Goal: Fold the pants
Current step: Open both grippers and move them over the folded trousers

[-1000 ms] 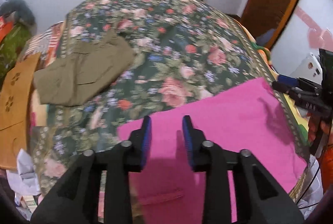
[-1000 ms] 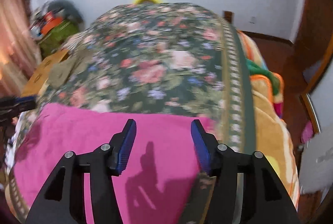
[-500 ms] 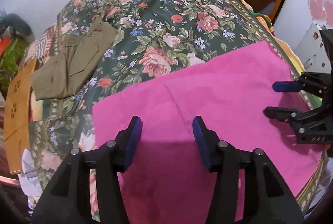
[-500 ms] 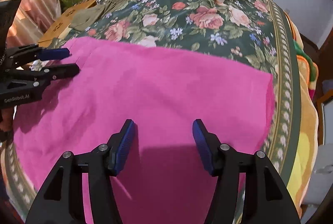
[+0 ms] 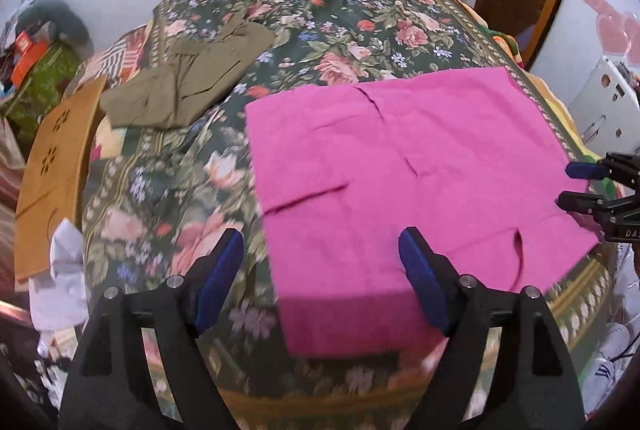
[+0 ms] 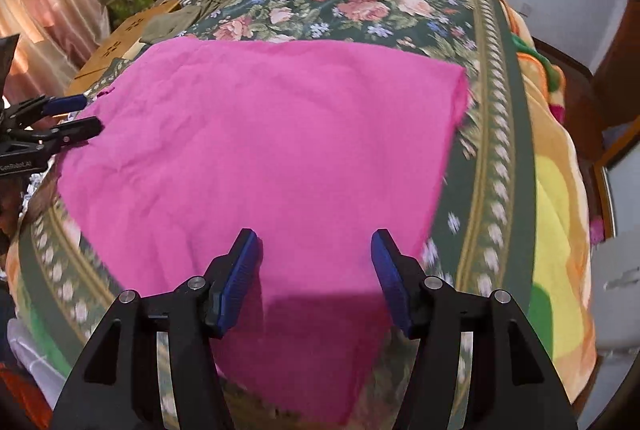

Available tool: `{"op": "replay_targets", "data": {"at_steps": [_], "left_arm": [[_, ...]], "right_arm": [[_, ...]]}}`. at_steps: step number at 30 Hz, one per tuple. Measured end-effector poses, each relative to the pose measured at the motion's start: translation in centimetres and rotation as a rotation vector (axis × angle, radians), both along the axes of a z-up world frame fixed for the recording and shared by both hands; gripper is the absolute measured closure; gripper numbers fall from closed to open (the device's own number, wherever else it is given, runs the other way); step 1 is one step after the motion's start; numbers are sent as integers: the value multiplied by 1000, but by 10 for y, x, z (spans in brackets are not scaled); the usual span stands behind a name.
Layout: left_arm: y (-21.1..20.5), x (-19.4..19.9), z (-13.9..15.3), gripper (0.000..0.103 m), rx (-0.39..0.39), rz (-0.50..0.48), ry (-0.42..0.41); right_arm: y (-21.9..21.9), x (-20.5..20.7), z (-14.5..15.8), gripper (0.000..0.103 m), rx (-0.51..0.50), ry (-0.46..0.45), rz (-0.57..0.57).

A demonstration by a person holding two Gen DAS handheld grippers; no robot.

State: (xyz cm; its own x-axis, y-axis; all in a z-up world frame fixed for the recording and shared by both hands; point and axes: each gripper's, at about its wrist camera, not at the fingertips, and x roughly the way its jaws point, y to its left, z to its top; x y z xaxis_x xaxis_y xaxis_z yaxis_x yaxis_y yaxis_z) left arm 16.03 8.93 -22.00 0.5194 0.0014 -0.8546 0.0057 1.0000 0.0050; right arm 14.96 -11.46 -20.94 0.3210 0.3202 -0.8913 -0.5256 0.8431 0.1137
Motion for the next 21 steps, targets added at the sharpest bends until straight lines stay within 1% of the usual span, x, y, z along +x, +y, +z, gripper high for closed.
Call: {"op": "replay_targets", "data": {"at_steps": [2,4,6,8,10,13,15,16,19,21], "left_arm": [[4,-8,5,21,-13,15,0],[7,-15,10,21,11,35,1],[11,-23,17,21,41,54,-8],[17,-30,22,21,23,72,-9],[25,-37,30,21,-57,101,-8],[36,-44,37,21,-230,139,-6],[38,-46,35,21,-342,160,10],[37,-47,33,21,-381,166,24],[30,-47,20,21,-445,178,72],[27,-48,13,21,-465,184,98]], "right_arm": [[-5,-5,1,46,5,11,-6],[-7,-10,4,46,-3,11,2],[-4,-17,11,46,-18,-22,24],[-2,-22,18,46,-3,-43,43],[3,-25,29,46,20,-74,51],[14,-25,43,46,68,-116,58],[24,-23,48,46,97,-127,61],[31,-22,49,46,111,-131,63],[49,-20,45,46,132,-127,79],[60,-20,38,46,141,-114,93]]}}
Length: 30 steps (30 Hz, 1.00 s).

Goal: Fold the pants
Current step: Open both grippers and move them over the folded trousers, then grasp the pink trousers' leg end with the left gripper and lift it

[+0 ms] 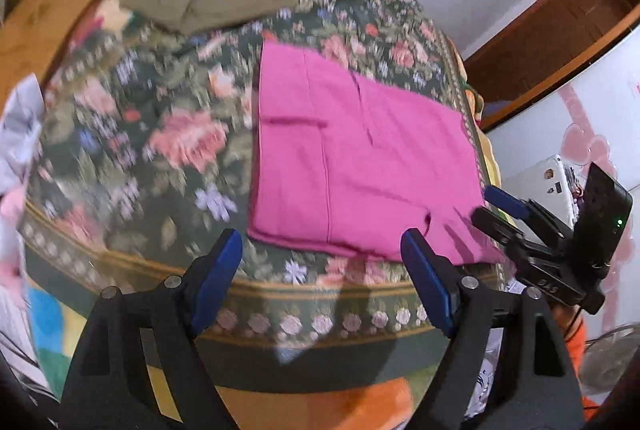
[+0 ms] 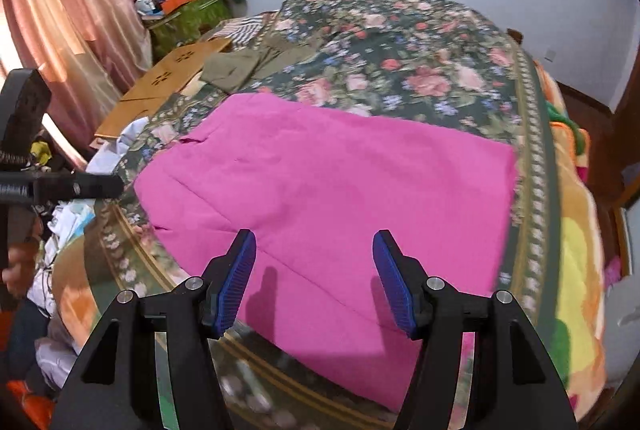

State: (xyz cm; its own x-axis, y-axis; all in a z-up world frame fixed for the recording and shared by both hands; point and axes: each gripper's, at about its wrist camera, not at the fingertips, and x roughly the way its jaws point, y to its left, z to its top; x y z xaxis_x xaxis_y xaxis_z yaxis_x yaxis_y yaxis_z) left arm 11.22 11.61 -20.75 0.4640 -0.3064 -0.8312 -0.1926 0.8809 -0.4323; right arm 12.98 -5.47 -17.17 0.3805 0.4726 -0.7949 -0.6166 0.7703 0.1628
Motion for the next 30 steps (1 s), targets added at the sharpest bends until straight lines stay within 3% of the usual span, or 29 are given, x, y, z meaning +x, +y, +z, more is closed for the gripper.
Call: {"op": "replay_targets", "data": {"at_steps": [3,10,15,16,18,20,22,26,30], "left_arm": [[-5,-3,-14,21,-65,11,43],[4,3,-29,20,-288,112,40],[8,21,-33,20,-313,142,30],[8,26,-33,21,-297,144,29],[7,33,-30,34,-233,152,27],[6,36,-27,64,-152,151,15],[2,40,-24,73,-96,132,-2],[-10,40,-14,79,61,100,-58],[-24,30,1,82,321,92,-125]], "right_arm": [[11,2,-14,46,-8,24,5],[11,8,-39,46,12,121,7],[7,7,-42,46,45,144,6],[7,6,-42,46,44,139,7],[6,5,-41,46,47,139,8],[5,5,-41,46,55,142,6],[3,5,-41,46,59,143,2],[1,6,-40,46,60,149,-8],[1,6,-39,46,53,152,-9]]}}
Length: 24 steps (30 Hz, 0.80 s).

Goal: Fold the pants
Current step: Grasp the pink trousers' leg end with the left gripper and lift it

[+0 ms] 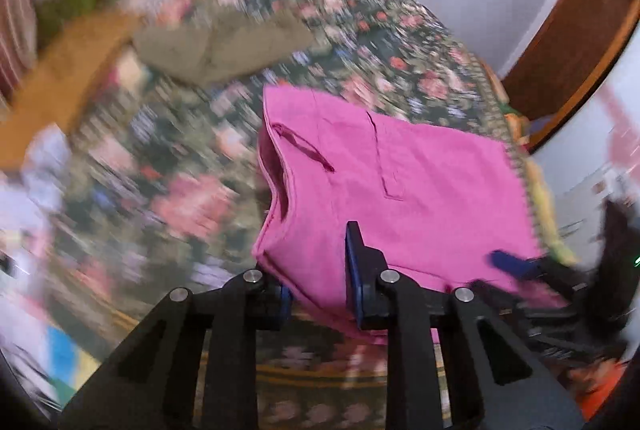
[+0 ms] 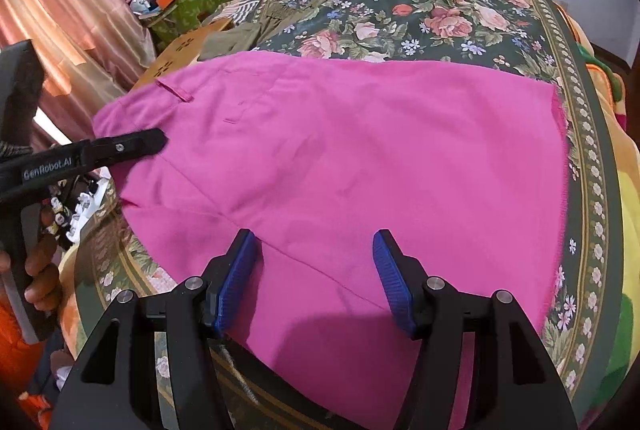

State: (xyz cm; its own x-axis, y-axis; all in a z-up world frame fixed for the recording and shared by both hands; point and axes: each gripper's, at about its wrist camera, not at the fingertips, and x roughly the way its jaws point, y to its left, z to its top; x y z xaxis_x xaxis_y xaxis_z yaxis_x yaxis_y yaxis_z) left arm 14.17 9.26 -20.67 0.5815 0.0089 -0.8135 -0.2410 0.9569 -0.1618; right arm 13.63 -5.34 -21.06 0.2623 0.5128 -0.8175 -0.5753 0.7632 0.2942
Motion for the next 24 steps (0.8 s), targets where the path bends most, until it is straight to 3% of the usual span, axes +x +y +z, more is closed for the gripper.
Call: {"op": "replay_targets", "data": {"at_steps": [2,7,14,18,24], "left_arm": [[3,-10,3,82,94,15,-7],[28,-35,2,82,221,79,11],[15,-38,35,82,317,34,-75],[-8,-28,64,83,310,-45,-157],[-50,-9,89,84,261,-175,-213]], "right_arm": [[1,-2,1,46,-6,-7,8],[3,-7,1,46,-3,-19,18],[0,-13,5,46,-40,-46,4],[-13,-18,7,46,-58,-60,-9],[-32,-17,7,46,-58,-53,-55]]}}
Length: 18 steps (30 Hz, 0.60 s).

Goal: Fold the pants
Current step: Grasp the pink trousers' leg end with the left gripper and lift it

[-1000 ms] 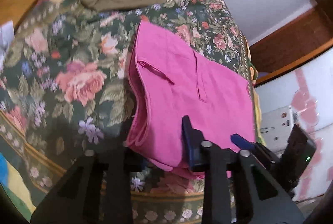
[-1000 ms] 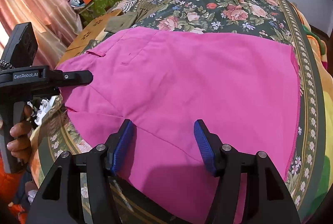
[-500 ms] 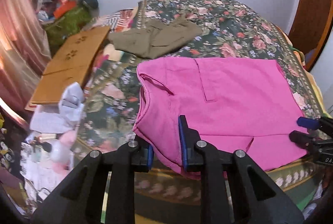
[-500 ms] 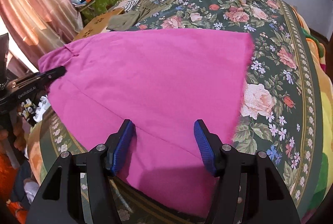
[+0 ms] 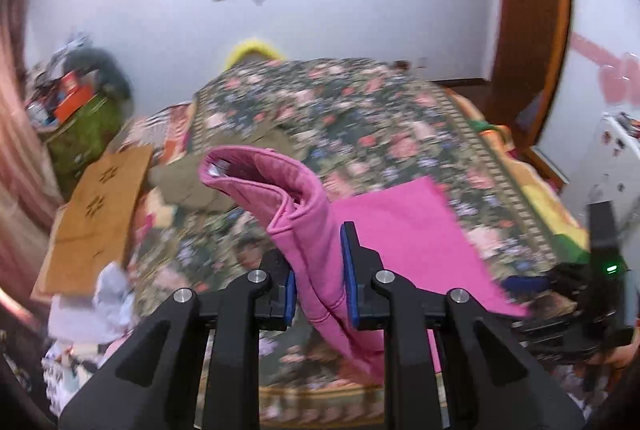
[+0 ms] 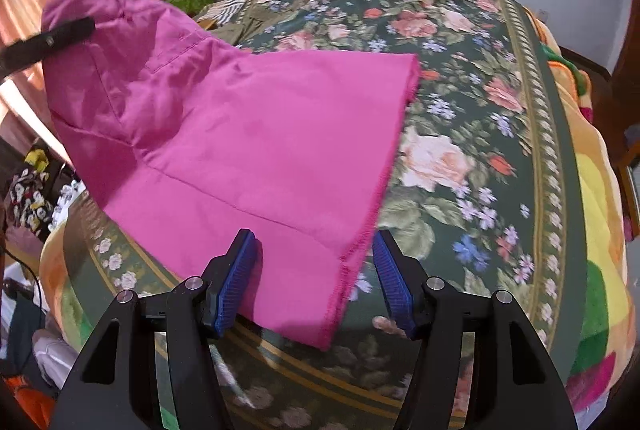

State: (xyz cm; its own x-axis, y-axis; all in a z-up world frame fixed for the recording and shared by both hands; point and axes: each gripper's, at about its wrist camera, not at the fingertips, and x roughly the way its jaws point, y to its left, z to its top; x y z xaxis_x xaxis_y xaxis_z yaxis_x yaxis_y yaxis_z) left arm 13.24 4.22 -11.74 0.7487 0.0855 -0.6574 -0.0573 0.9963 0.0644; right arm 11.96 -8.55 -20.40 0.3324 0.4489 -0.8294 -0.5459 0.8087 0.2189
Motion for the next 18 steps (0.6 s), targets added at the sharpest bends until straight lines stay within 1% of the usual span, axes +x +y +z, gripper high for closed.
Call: {"op": "replay_targets", "data": {"at_steps": [3,7,11,15,18], "left_arm": [[-25,14,4,85,-46,-81,18],[-50,33,-2,88,-119,-143,64],[-71,50,-19,88,-177,-193,141],[-87,62,-48,88,-254,-236,250],[-98,65,-66,88,-259,-257,303]], "right_arm": [[-9,0,3,46,15,-8,-23],[-23,-1,10,46,41,-22,-61],[-38,-1,15,46,58,-29,-98],[-50,0,16,46,64,-34,-127],[-57,1,15,46,64,-31,-147]]}}
